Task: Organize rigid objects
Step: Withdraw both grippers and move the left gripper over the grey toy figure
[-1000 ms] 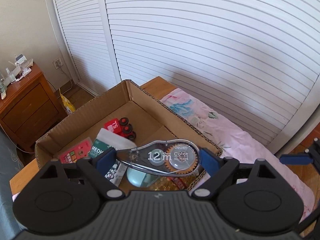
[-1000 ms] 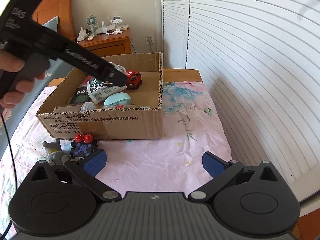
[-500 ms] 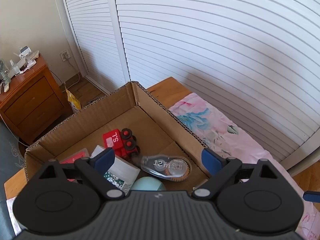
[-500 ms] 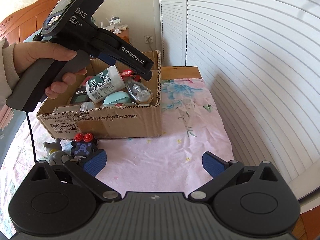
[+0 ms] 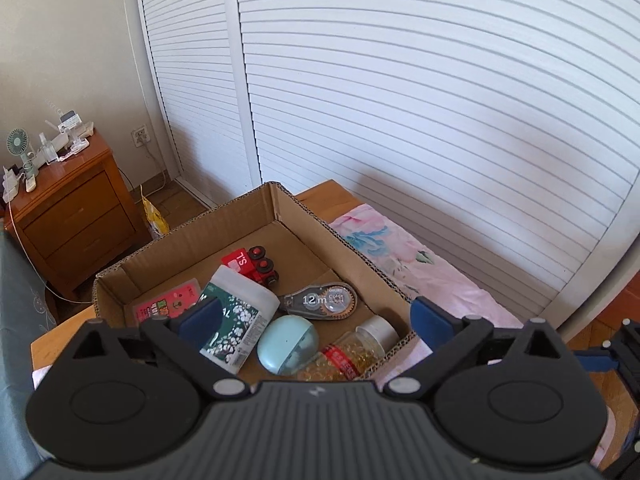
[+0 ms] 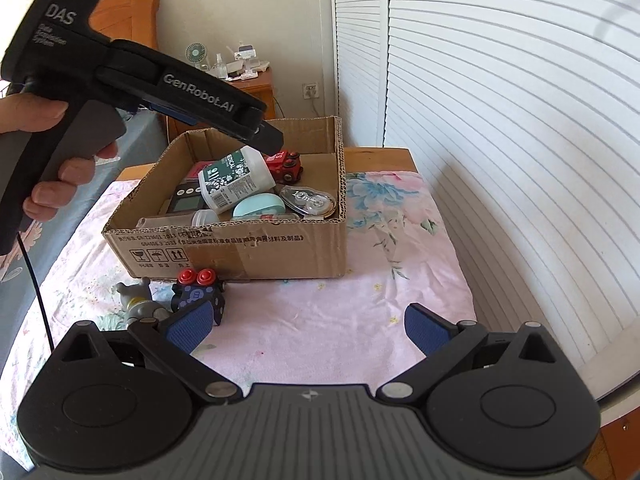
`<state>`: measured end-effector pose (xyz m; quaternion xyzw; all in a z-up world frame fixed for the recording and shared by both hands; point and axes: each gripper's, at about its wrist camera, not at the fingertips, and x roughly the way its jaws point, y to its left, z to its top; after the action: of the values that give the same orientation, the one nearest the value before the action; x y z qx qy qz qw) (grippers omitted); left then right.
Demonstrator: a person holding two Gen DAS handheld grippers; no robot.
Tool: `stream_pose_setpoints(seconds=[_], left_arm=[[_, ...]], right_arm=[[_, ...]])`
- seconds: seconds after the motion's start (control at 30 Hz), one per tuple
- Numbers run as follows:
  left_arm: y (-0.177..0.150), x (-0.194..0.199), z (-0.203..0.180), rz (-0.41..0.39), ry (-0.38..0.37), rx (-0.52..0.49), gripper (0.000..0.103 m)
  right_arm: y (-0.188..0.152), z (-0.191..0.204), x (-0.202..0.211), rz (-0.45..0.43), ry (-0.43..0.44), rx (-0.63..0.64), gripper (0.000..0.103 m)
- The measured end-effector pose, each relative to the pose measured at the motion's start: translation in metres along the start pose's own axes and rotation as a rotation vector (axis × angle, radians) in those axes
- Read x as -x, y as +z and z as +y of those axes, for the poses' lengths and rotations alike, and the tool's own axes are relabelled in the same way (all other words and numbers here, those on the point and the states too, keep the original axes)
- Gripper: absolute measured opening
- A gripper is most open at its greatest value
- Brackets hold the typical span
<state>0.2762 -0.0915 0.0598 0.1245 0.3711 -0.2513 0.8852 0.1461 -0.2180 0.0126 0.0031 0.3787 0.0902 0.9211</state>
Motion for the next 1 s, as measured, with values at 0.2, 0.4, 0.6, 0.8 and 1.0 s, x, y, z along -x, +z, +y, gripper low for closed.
stream_pose_setpoints(seconds=[0.2, 0.4, 0.6, 0.8, 1.0], left_arm=[[-0.041, 0.032, 0.003, -0.022, 0.013, 0.035, 0.101], [-0.090, 0.038, 0.008, -0.005, 0.077, 0.051, 0.101], [-0.131, 0.032, 0.011, 0.029, 0.068, 0.082, 0.101], [-0.166, 0.019, 0.006, 0.041, 0.089, 0.083, 0.101], [-0.182, 0.009, 0.007, 0.034, 0.083, 0.082, 0.101]], right_arm=[[-0.007, 0.006, 0.004, -0.007, 0.029, 0.008, 0.103], [-0.015, 0.009, -0.002, 0.007, 0.041, 0.007, 0.103], [-0.021, 0.006, -0.006, 0.016, 0.056, -0.021, 0.103], [-0.026, 0.004, -0.010, 0.036, 0.051, -0.030, 0.103], [-0.027, 0.005, -0.013, 0.045, 0.051, -0.027, 0.103]])
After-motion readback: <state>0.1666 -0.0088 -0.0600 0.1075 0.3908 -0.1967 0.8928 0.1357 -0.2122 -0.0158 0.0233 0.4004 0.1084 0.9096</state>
